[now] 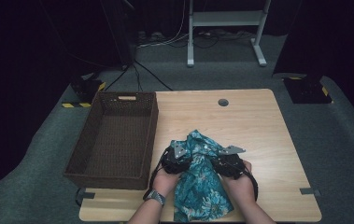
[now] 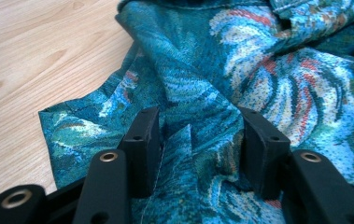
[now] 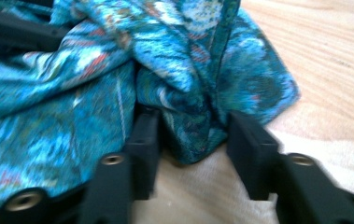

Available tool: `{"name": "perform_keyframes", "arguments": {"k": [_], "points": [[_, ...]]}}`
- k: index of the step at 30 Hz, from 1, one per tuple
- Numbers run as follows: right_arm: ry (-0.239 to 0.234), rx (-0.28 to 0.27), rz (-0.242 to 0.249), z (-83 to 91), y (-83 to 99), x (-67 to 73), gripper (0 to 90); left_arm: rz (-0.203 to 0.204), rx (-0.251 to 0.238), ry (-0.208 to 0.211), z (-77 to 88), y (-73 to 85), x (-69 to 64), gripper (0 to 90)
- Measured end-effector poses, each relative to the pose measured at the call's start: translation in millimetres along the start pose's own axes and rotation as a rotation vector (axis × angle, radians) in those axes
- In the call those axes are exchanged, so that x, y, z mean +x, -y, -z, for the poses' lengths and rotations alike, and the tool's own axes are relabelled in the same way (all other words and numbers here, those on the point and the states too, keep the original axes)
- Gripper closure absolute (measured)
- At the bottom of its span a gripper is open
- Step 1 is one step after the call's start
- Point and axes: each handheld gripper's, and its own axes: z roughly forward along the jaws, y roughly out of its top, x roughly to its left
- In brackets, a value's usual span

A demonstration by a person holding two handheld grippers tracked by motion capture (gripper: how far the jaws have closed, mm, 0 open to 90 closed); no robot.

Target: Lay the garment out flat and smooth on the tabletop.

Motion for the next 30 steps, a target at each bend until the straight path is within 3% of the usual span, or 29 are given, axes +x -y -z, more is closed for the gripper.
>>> {"name": "perform_keyframes", "arguments": {"k": [3,5,11,23,30], "points": [[0.001,0.007,0.016,-0.8,-2.6,-2.8,81.0,0.007,-0.002,0.002,1.3,0.7,-0.1,50.8],[-0.004,0.017,0.036,-0.4,-3.2,-4.6,86.4,0.011,-0.004,0.000,2.2,0.8,-0.3,49.7],[0.020,0.004,0.055,12.5,-0.4,-13.5,87.4,0.025,-0.016,0.012,4.7,-0.7,-1.9,47.7],[0.128,-0.053,0.091,74.4,-2.2,-51.3,87.5,-0.016,-0.028,0.010,7.3,-6.1,-7.7,47.5],[0.191,-0.081,0.105,102.7,-10.9,-64.3,86.8,-0.018,-0.036,0.008,9.7,-6.9,-9.1,47.4]]}}
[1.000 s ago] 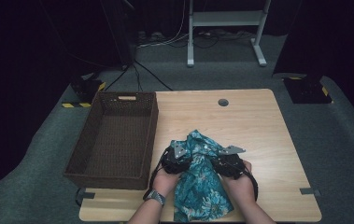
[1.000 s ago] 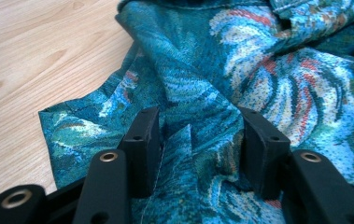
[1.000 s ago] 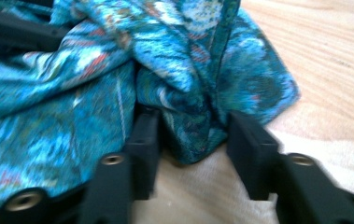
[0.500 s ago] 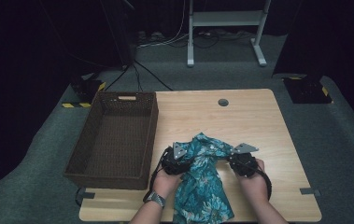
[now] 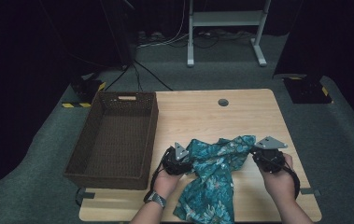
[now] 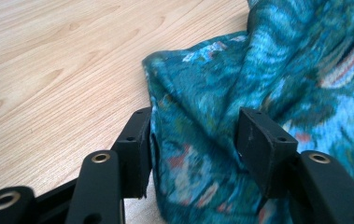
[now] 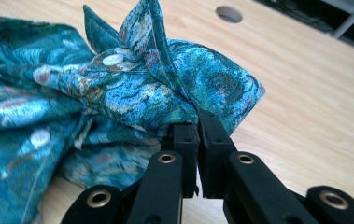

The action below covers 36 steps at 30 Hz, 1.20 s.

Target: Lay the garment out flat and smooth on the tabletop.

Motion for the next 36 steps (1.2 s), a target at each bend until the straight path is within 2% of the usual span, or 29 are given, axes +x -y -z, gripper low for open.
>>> {"name": "perform_keyframes", "arguments": {"k": [4,8,10,13,17,20,22,26,29,30,31,33,35,36], "points": [[0.010,0.015,-0.005,-5.6,-1.3,-3.2,84.7,0.004,-0.002,0.002,-0.2,-0.3,-0.9,45.2],[-0.003,0.066,-0.050,-27.8,11.6,-7.3,75.4,0.009,-0.014,0.003,0.8,-1.3,-1.0,43.5],[-0.008,0.075,-0.068,-31.8,18.0,-7.5,73.1,0.012,-0.028,0.003,1.9,-2.7,-0.8,42.4],[-0.006,0.071,-0.071,-30.6,22.3,-6.7,71.5,0.018,-0.040,0.006,3.3,-4.9,-1.1,41.3],[-0.011,0.052,-0.083,-20.1,30.9,-4.3,69.6,0.009,-0.072,0.022,3.8,-12.0,-5.7,38.4],[-0.031,0.040,-0.082,-10.7,40.3,3.9,75.0,-0.002,-0.081,0.042,-1.2,-17.2,-9.0,38.5],[-0.048,0.053,-0.069,-11.4,44.3,10.2,77.6,-0.003,-0.081,0.061,-6.0,-19.9,-9.6,41.7],[-0.089,0.082,-0.079,-25.9,46.3,23.2,76.5,0.010,-0.070,0.086,-14.1,-21.6,-11.5,48.0],[-0.099,0.092,-0.061,-40.5,45.4,35.4,72.2,-0.014,-0.060,0.083,-16.7,-19.3,-15.5,62.1],[-0.099,0.092,-0.061,-40.5,45.4,35.4,72.2,-0.019,-0.048,0.086,-18.4,-18.0,-17.3,62.1],[-0.115,0.107,-0.073,-51.8,45.4,41.5,69.9,-0.021,-0.040,0.091,-19.3,-17.2,-17.9,69.2],[-0.111,0.097,-0.085,-56.8,43.9,43.4,69.0,-0.018,-0.033,0.094,-20.1,-16.1,-18.5,72.5],[-0.112,0.098,-0.084,-60.6,40.4,43.8,73.3,0.000,-0.012,0.093,-21.6,-14.4,-18.5,77.6],[-0.113,0.100,-0.074,-61.8,38.9,44.2,78.9,-0.002,-0.007,0.092,-22.0,-13.5,-18.3,80.7]]}}
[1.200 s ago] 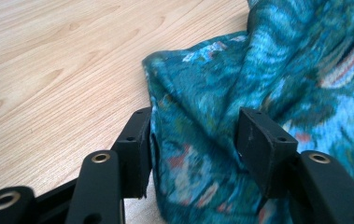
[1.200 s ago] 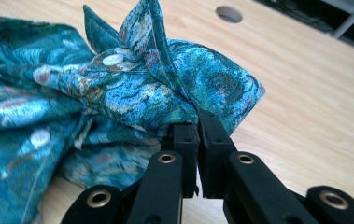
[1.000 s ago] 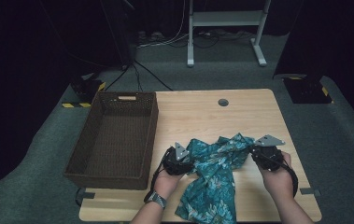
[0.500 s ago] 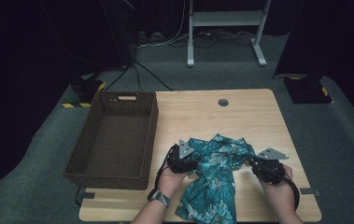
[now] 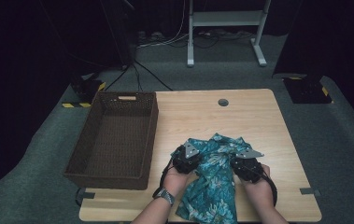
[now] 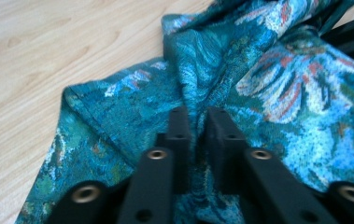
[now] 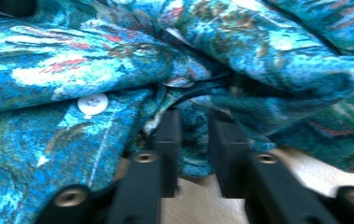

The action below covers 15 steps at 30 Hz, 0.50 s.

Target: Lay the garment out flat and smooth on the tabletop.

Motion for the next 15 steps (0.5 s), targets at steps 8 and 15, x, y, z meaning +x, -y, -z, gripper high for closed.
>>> {"name": "perform_keyframes", "arguments": {"k": [8,15], "points": [[-0.021,0.012,0.012,2.3,1.8,-2.6,90.0,0.020,0.024,-0.013,2.0,7.0,5.9,89.0],[0.018,0.034,-0.001,20.8,20.9,-26.3,90.0,0.051,0.028,-0.047,6.7,12.6,16.2,89.0]]}}
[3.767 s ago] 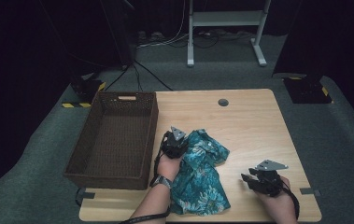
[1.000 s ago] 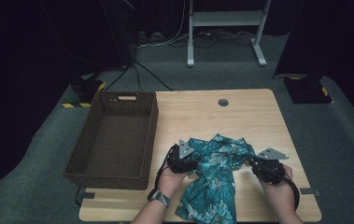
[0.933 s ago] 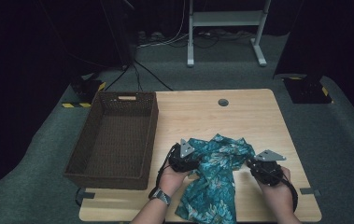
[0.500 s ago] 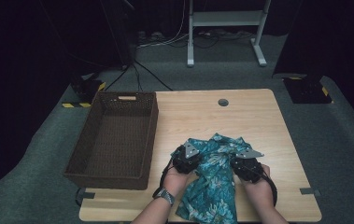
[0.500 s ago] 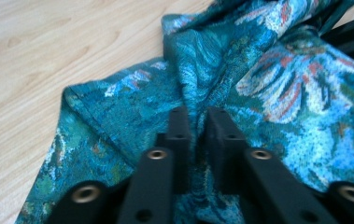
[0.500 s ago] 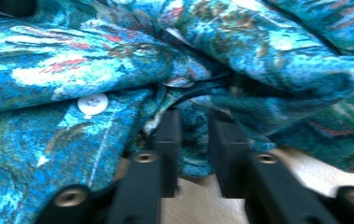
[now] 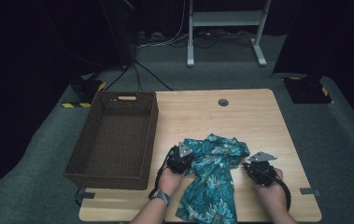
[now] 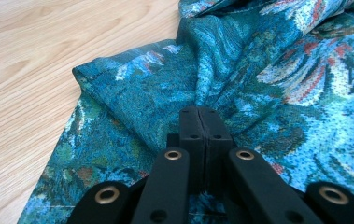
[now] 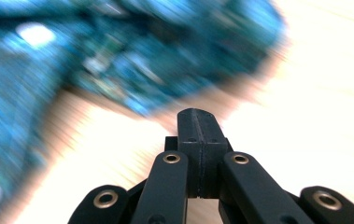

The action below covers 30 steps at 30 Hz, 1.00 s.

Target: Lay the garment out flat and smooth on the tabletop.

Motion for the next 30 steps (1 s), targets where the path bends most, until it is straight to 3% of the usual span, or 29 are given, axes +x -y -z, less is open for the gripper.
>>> {"name": "perform_keyframes", "arguments": {"k": [3,5,8,9,10,13,15,16,17,19,26,30], "points": [[0.016,0.017,-0.015,6.9,6.3,-10.8,90.0,0.014,-0.008,-0.003,1.8,0.4,0.6,87.5],[0.002,-0.015,-0.037,9.2,5.6,-8.9,86.3,0.009,-0.011,-0.004,1.8,0.0,-1.3,87.0],[-0.044,-0.062,-0.035,4.4,-4.5,8.1,73.2,0.005,-0.006,-0.001,0.1,0.5,-2.5,86.4],[-0.044,-0.062,-0.035,4.4,-4.5,8.1,73.2,0.005,-0.006,-0.001,0.1,0.5,-2.5,86.3],[-0.055,-0.063,-0.027,-5.2,-12.6,21.7,65.3,0.001,-0.002,0.000,-0.1,0.6,-2.9,86.3],[-0.047,-0.046,-0.034,-17.9,-18.2,28.8,60.1,-0.006,-0.001,0.003,-0.3,1.1,-3.8,87.2],[-0.050,-0.055,-0.051,-20.4,-18.6,29.3,61.1,-0.012,0.004,0.005,-0.3,1.1,-4.3,88.2],[-0.046,-0.059,-0.055,-21.5,-19.4,29.8,67.8,-0.017,0.006,0.005,-0.6,1.1,-4.5,88.9],[-0.035,-0.056,-0.033,-21.2,-19.7,30.3,82.6,-0.017,0.008,0.005,-0.7,1.1,-4.4,89.1],[-0.026,-0.046,-0.022,-20.0,-19.3,29.3,88.6,-0.019,0.012,0.002,-0.7,1.0,-4.2,89.1],[-0.031,-0.026,-0.004,-13.2,-14.0,23.1,89.6,-0.031,0.035,-0.027,0.8,2.2,-2.0,89.2],[0.006,0.000,0.006,-0.3,-1.4,7.7,89.9,-0.018,0.037,-0.035,3.3,3.5,1.7,89.3]]}}
